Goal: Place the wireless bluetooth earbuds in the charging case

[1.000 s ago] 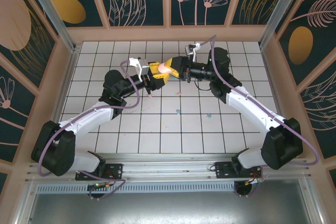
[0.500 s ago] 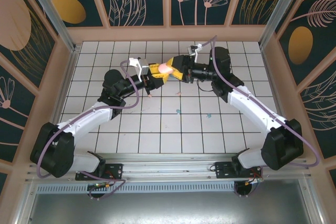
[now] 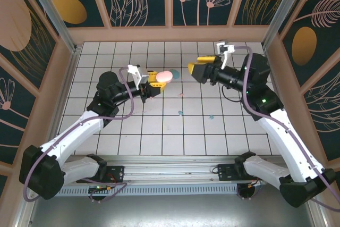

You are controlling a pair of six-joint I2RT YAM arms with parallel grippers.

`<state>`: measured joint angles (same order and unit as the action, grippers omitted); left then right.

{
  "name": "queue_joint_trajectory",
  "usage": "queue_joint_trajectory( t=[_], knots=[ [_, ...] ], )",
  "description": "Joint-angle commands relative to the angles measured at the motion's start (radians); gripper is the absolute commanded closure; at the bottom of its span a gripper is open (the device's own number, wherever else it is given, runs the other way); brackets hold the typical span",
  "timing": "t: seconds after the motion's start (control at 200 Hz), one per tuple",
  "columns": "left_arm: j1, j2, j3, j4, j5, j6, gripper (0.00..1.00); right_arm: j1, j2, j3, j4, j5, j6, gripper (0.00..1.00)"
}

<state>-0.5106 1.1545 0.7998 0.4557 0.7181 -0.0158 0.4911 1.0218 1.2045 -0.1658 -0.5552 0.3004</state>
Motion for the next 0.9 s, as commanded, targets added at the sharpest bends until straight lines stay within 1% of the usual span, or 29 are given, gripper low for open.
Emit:
queue_joint_trajectory(
  t=[0.0, 0.08, 0.255, 0.335, 0.465, 0.721, 0.896],
  knots=[
    [0.003, -0.017, 0.02, -0.096, 0.04, 0.049, 0.83, 0.074, 0.041, 0.012, -0.179, 0.082, -0.31, 0.26],
    [0.002, -0.016, 0.025, -0.1, 0.062, 0.037, 0.82, 0.115, 0.06, 0.018, -0.227, 0.101, -0.386, 0.25],
    [0.002, 0.008, 0.039, -0.078, 0.113, -0.017, 0.81, 0.125, 0.087, 0.011, -0.236, 0.015, -0.446, 0.23],
    [0.003, 0.01, 0.044, -0.08, 0.12, -0.022, 0.81, 0.136, 0.093, 0.006, -0.23, 0.007, -0.463, 0.22],
    [0.003, 0.01, 0.042, -0.077, 0.129, -0.031, 0.81, 0.155, 0.101, -0.002, -0.227, 0.046, -0.474, 0.22],
    [0.002, 0.004, 0.042, -0.082, 0.136, -0.044, 0.82, 0.177, 0.127, -0.018, -0.191, 0.007, -0.472, 0.22],
    [0.003, -0.011, 0.042, -0.092, 0.137, -0.039, 0.83, 0.179, 0.139, -0.008, -0.163, 0.011, -0.447, 0.21]
  ],
)
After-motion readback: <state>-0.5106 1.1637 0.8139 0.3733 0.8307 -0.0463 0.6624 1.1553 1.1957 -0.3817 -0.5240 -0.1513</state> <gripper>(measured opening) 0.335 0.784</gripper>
